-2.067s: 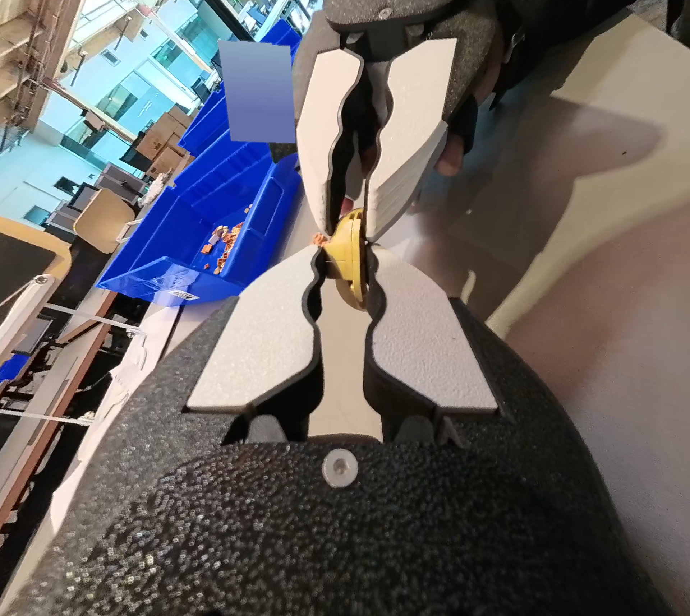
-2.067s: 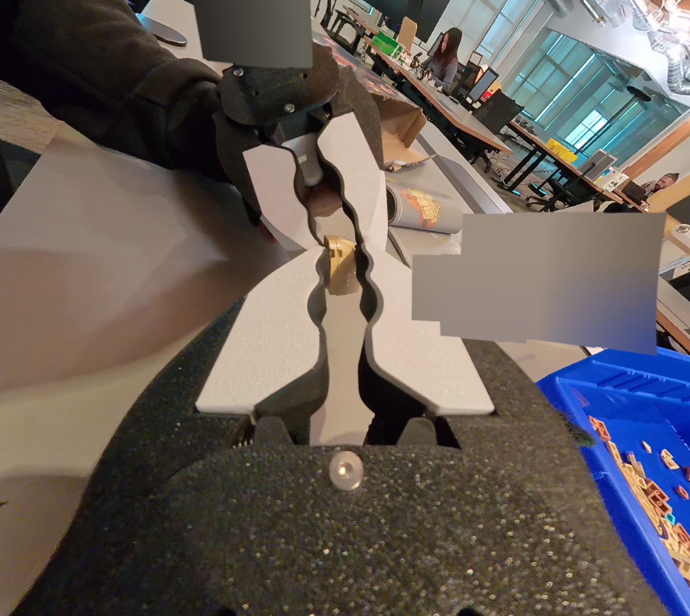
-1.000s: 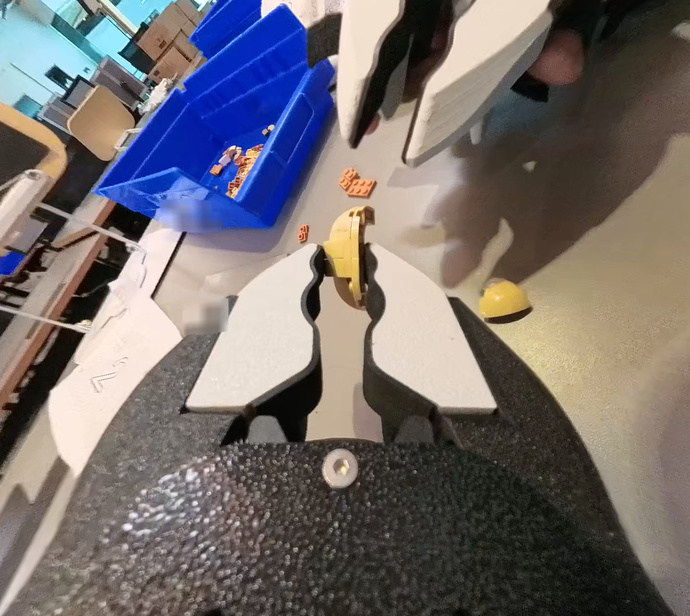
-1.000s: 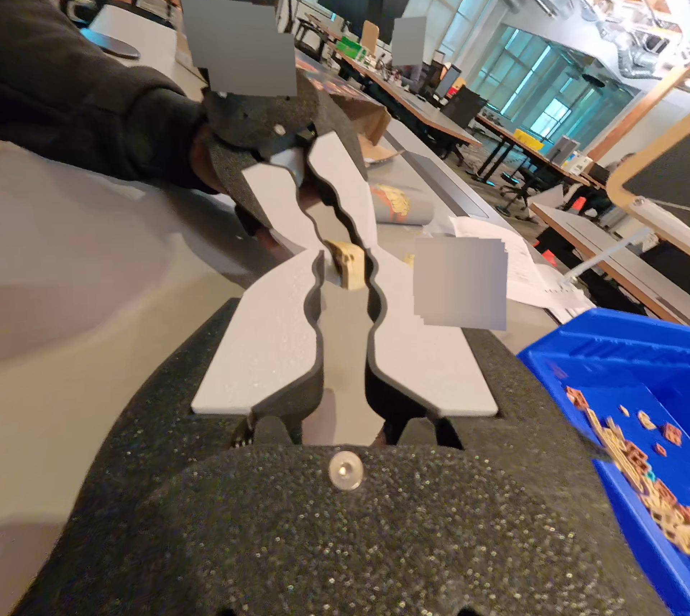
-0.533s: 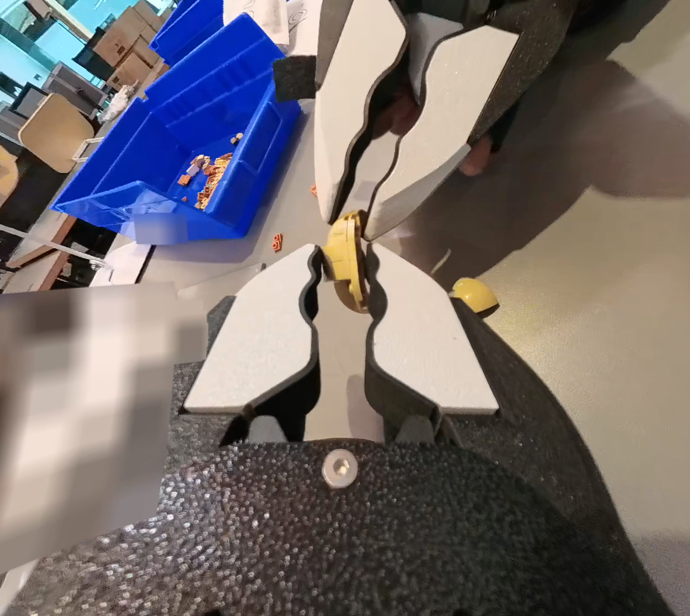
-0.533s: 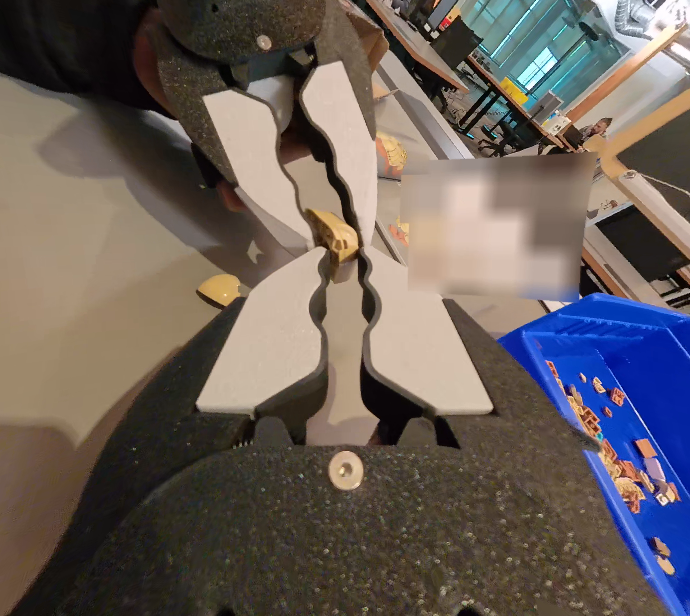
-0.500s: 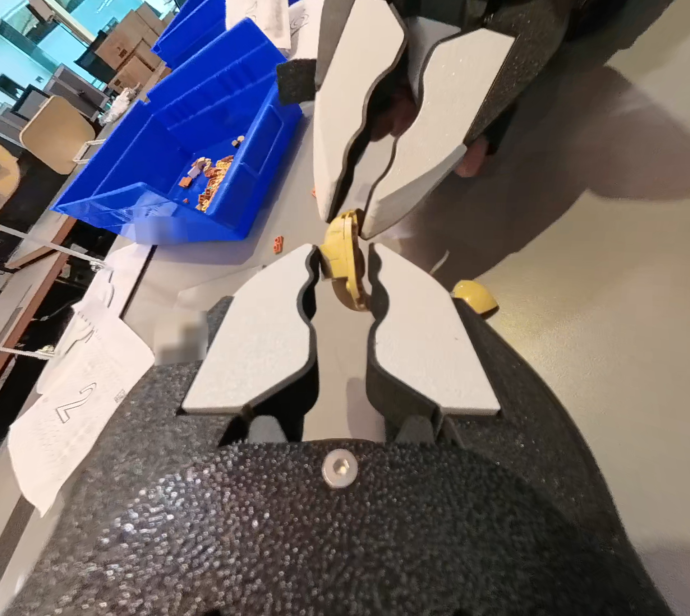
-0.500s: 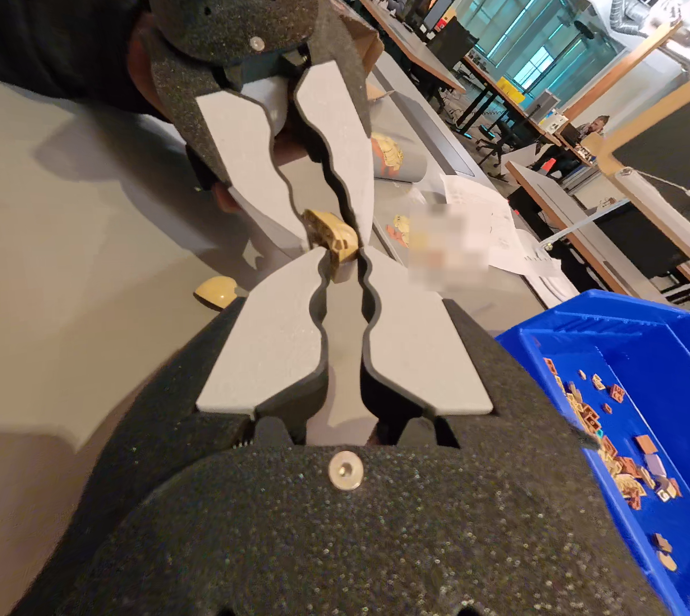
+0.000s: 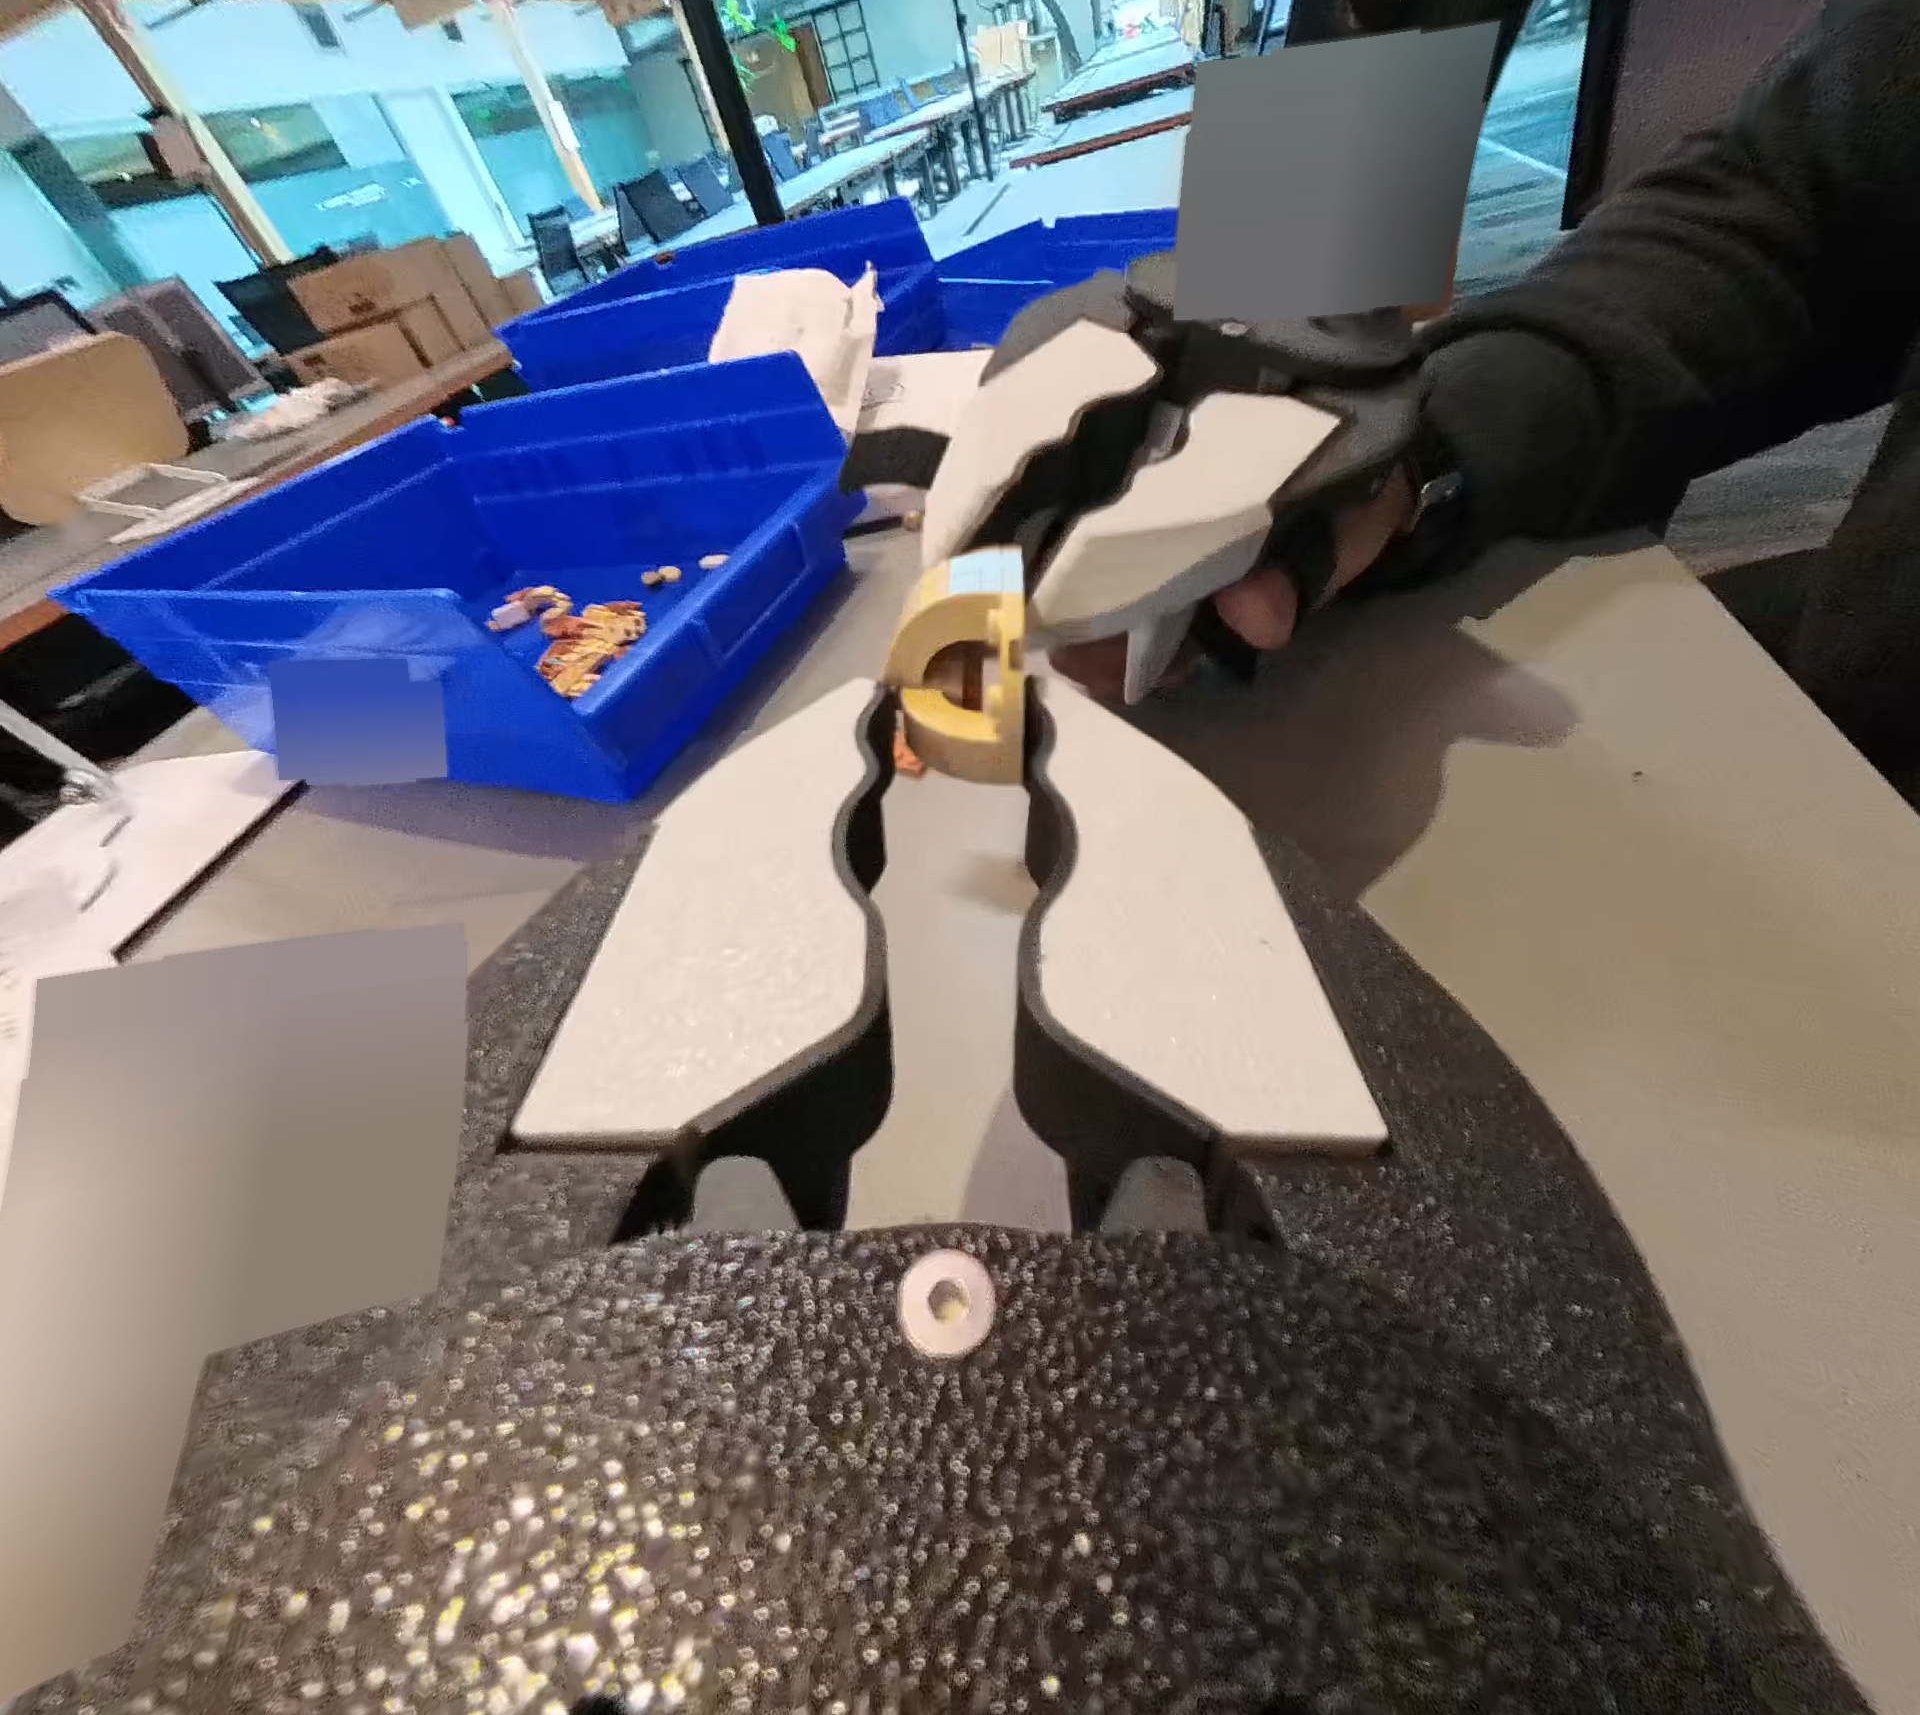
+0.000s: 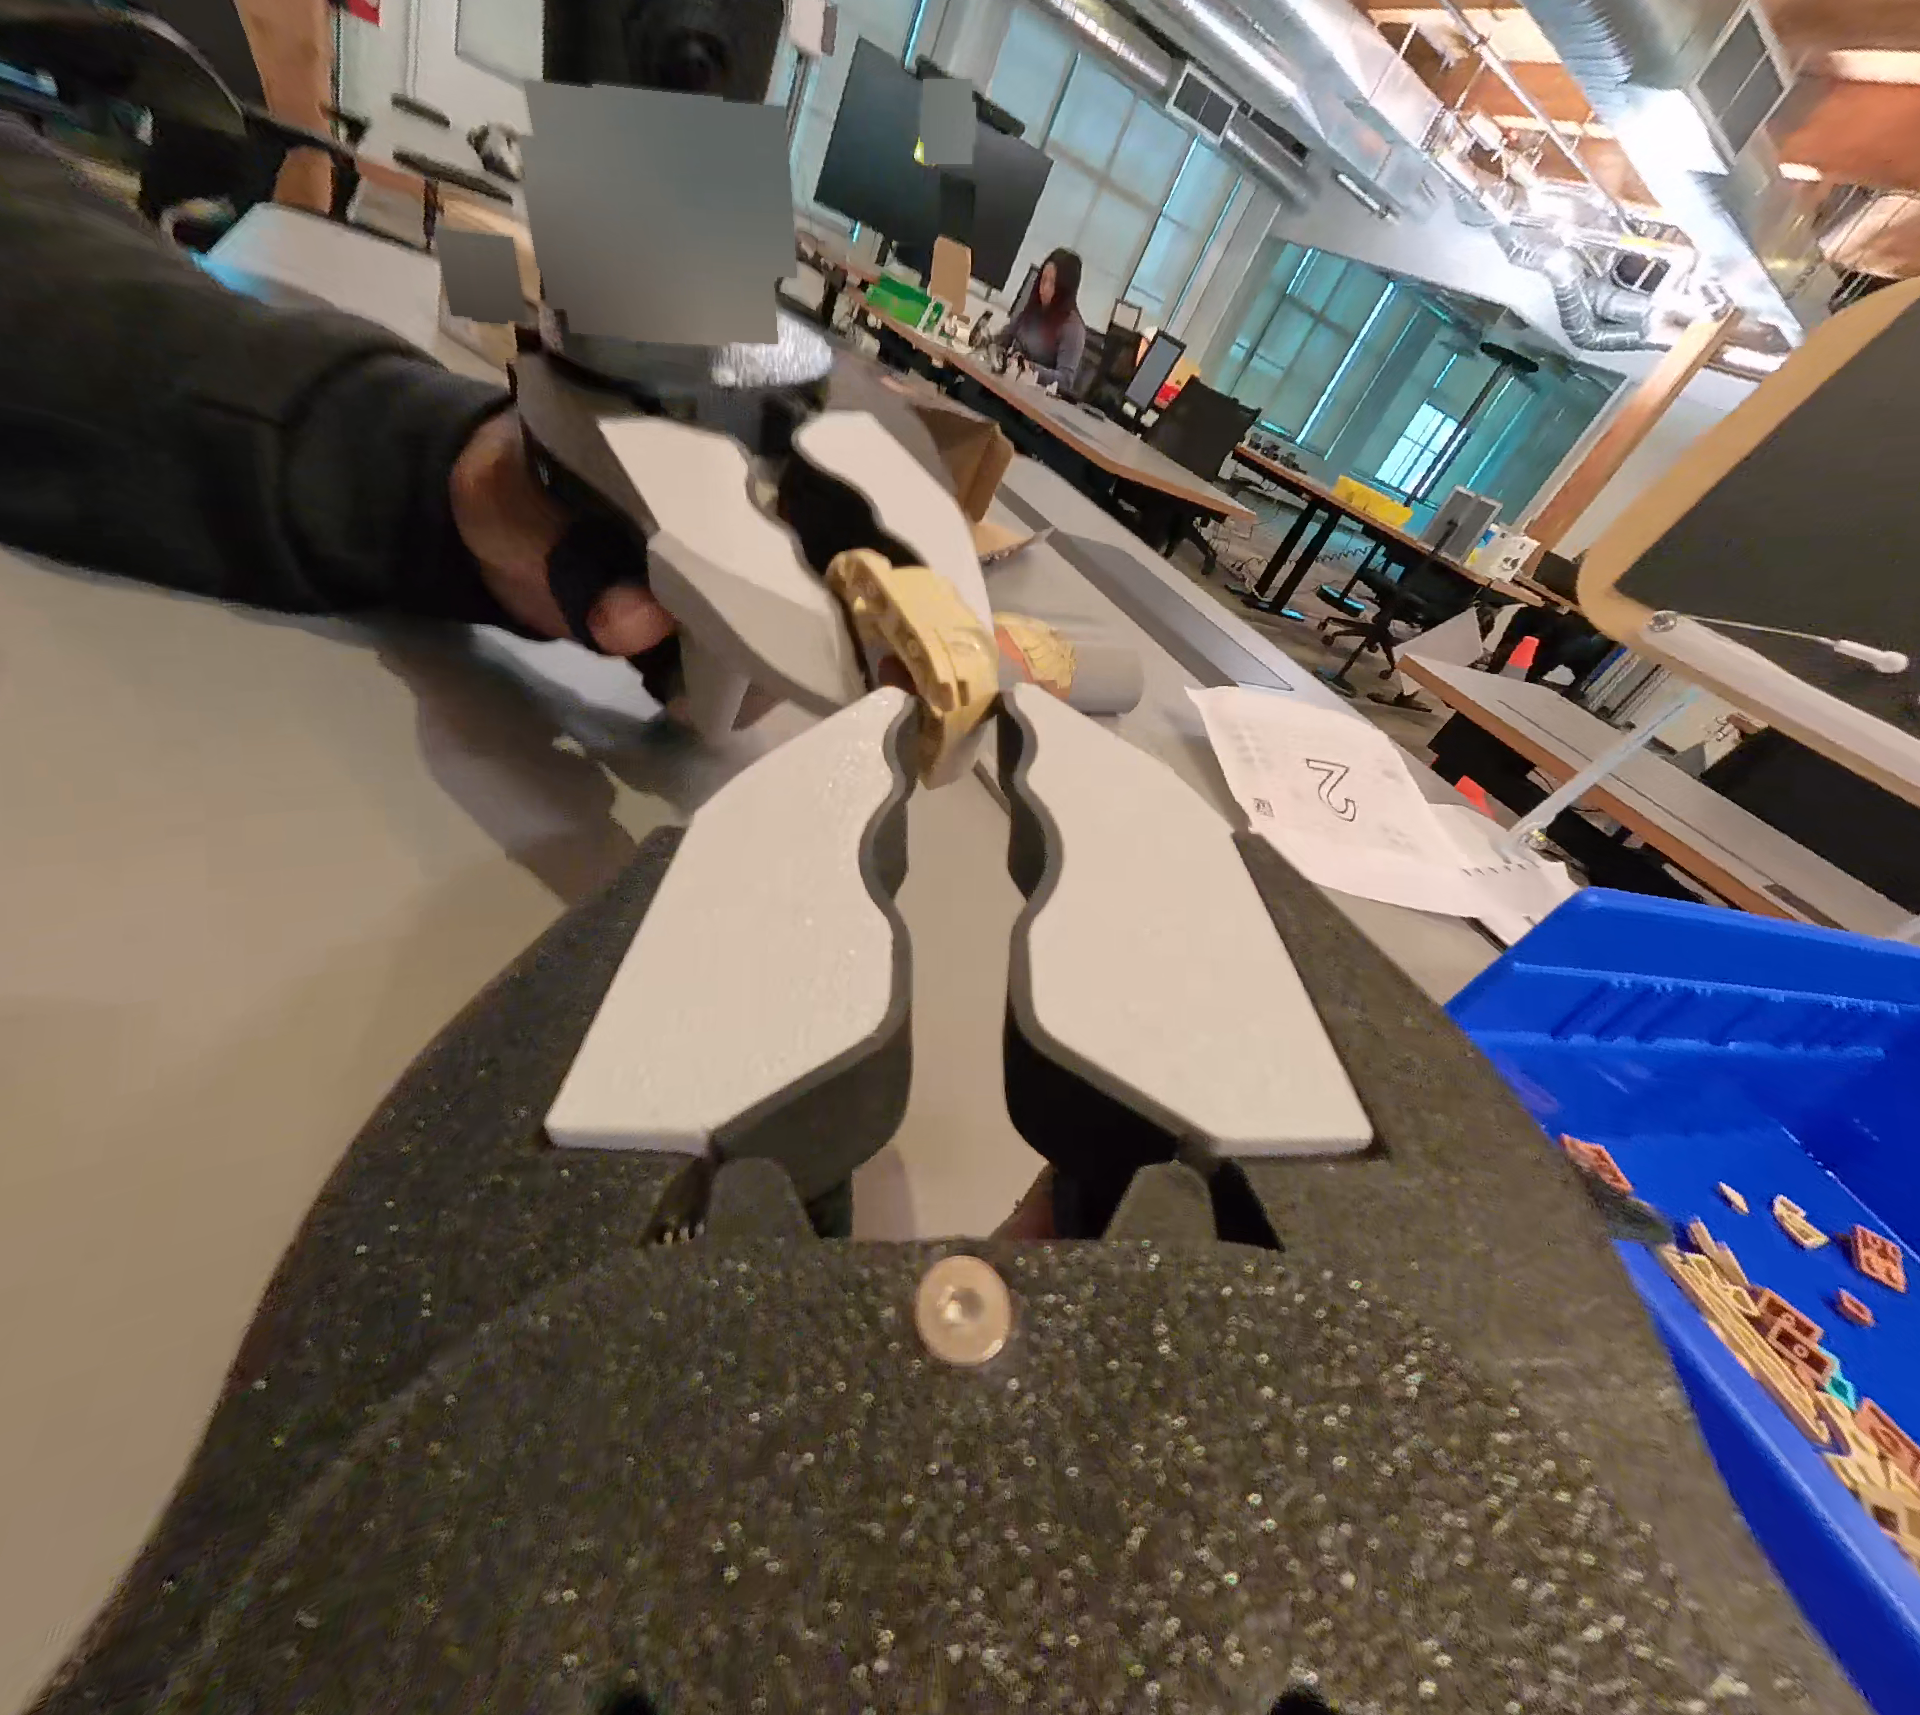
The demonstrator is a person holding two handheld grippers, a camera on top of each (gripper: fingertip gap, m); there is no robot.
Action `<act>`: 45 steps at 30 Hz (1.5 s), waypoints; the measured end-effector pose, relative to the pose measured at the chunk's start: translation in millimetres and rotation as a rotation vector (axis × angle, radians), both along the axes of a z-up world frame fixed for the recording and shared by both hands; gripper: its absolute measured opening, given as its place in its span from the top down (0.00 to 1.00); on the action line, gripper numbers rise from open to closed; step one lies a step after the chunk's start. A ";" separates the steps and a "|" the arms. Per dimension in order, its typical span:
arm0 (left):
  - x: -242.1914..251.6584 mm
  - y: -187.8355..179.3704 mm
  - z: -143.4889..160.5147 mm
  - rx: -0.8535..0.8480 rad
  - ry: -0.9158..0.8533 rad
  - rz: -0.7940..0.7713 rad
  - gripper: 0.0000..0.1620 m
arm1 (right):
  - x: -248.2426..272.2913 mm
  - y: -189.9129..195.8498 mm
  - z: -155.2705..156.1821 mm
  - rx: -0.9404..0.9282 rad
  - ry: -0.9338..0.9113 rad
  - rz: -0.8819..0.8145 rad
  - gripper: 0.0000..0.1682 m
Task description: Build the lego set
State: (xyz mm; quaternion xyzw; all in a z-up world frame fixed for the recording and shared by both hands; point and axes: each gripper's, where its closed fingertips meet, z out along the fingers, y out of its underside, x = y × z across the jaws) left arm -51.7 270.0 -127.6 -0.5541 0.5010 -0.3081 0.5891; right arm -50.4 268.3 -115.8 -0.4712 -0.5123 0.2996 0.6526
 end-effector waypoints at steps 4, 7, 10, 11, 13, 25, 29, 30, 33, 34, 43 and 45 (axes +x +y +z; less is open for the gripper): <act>-4.0 3.1 -1.6 0.097 0.075 0.052 0.89 | -6.2 2.6 -19.3 0.033 -0.138 -0.025 0.86; -7.5 9.4 -5.2 0.211 0.163 0.135 0.89 | -5.6 2.7 -22.6 0.070 -0.179 -0.033 0.83; -9.8 15.6 -14.4 0.294 0.274 0.200 0.89 | -4.8 3.1 -22.1 0.098 -0.195 -0.042 0.82; -9.4 15.9 -18.9 0.313 0.313 0.204 0.89 | -5.1 3.1 -22.7 0.115 -0.207 -0.047 0.82; -6.2 13.2 -27.2 0.345 0.373 0.186 0.89 | -7.0 0.9 -25.9 0.153 -0.236 -0.047 0.81; -5.6 7.1 -39.2 0.319 0.409 0.101 0.87 | -10.0 0.0 -40.5 0.226 -0.349 -0.070 0.89; -15.4 12.0 -42.4 0.315 0.414 0.084 0.81 | -6.3 6.5 -40.8 0.269 -0.383 -0.117 0.89; -18.4 13.5 -44.3 0.299 0.414 0.076 0.81 | -5.2 8.0 -40.4 0.285 -0.393 -0.132 0.89; -24.6 9.3 -56.7 0.196 0.423 -0.002 0.80 | -1.6 13.0 -40.7 0.345 -0.433 -0.183 0.89; -25.0 5.5 -59.8 0.155 0.420 -0.032 0.80 | -0.9 14.0 -41.8 0.367 -0.451 -0.197 0.89; -21.3 -16.6 -67.6 -0.025 0.444 -0.147 0.81 | -2.2 22.3 -54.7 0.495 -0.554 -0.256 0.89; -19.7 -18.9 -71.2 -0.053 0.466 -0.151 0.81 | -0.8 24.9 -56.3 0.490 -0.563 -0.268 0.89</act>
